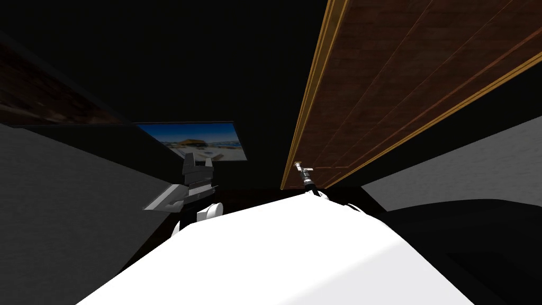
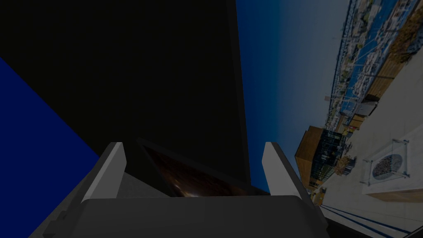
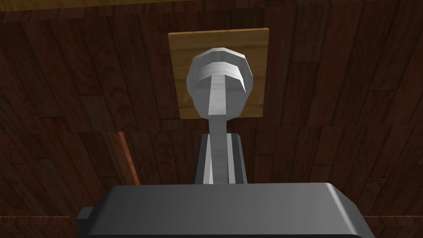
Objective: Pull the door open
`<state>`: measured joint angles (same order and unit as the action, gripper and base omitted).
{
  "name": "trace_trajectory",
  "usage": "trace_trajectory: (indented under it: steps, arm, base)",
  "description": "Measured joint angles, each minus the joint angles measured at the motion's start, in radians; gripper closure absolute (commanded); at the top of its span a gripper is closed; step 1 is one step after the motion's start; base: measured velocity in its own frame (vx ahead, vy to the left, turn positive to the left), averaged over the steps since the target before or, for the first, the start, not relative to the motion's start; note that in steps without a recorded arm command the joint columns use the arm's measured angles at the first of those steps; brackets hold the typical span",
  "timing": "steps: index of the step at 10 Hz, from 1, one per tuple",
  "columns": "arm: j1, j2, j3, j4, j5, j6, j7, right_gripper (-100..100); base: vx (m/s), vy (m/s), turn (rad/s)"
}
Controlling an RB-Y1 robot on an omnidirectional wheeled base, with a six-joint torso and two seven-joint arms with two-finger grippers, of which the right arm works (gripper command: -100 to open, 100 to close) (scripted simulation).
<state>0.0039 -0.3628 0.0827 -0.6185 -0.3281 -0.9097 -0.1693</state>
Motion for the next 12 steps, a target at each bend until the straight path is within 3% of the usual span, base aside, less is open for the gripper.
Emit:
trace_trajectory:
  steps: [4, 8, 9, 12]
  arm:
    - [0.000, 0.000, 0.000, 0.000, 0.000, 0.000, 0.000, 100]
    - [0.010, -0.028, 0.028, 0.003, 0.012, -0.031, -0.035, 100]
    - [0.033, -0.040, 0.037, -0.022, 0.016, -0.031, -0.045, 100]
    - [0.050, -0.064, 0.073, -0.011, 0.031, -0.066, -0.083, 100]
  base:
    - [-0.028, -0.005, 0.024]
    - [-0.193, -0.037, 0.115]
    - [-0.204, -0.061, 0.114]
    - [-0.205, -0.063, 0.125]
